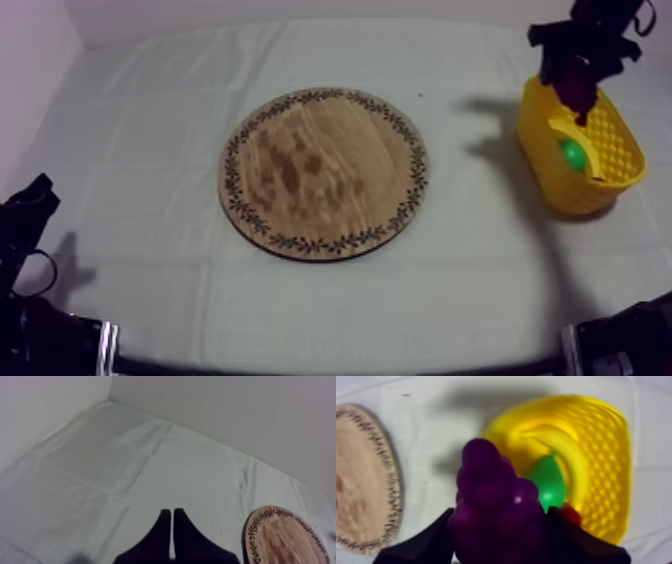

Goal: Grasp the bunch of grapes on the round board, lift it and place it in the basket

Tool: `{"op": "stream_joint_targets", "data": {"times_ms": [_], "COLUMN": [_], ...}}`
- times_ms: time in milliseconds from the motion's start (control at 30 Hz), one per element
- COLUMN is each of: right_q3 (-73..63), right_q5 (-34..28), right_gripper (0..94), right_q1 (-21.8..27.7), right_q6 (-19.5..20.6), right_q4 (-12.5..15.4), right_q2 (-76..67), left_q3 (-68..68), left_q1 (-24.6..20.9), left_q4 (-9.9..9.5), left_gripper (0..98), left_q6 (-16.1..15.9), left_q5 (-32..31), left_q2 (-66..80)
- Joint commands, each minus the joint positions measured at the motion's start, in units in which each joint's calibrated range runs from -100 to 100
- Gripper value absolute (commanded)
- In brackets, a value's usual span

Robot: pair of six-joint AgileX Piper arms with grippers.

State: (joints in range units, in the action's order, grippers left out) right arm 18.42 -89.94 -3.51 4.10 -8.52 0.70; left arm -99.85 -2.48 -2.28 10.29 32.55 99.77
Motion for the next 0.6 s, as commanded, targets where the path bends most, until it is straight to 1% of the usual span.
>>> {"op": "stream_joint_targets", "data": {"times_ms": [0, 100, 200, 567], "right_q3": [0.83, 1.91, 3.34, 3.92], "right_q5": [0.54, 1.59, 3.66, 9.50], "right_gripper": [41.2, 41.3, 41.4, 45.6], "right_q1": [3.46, 5.36, 6.26, 6.29], "right_q6": [-0.63, -1.21, -1.08, -0.09], "right_q4": [-0.50, -1.28, -2.05, -3.97], "right_q2": [0.06, 0.49, 1.76, 12.40], "left_q3": [-0.04, -0.04, -0.04, -0.04], "left_q1": [-0.01, -0.01, -0.01, -0.01], "left_q4": [0.01, 0.01, 0.01, 0.01], "left_gripper": [0.0, 0.0, 0.0, 0.0], "left_q6": [-0.01, -0.01, -0.01, -0.01], "left_q5": [0.03, 0.03, 0.03, 0.03], "left_q2": [-0.03, -0.03, -0.03, -0.03]}}
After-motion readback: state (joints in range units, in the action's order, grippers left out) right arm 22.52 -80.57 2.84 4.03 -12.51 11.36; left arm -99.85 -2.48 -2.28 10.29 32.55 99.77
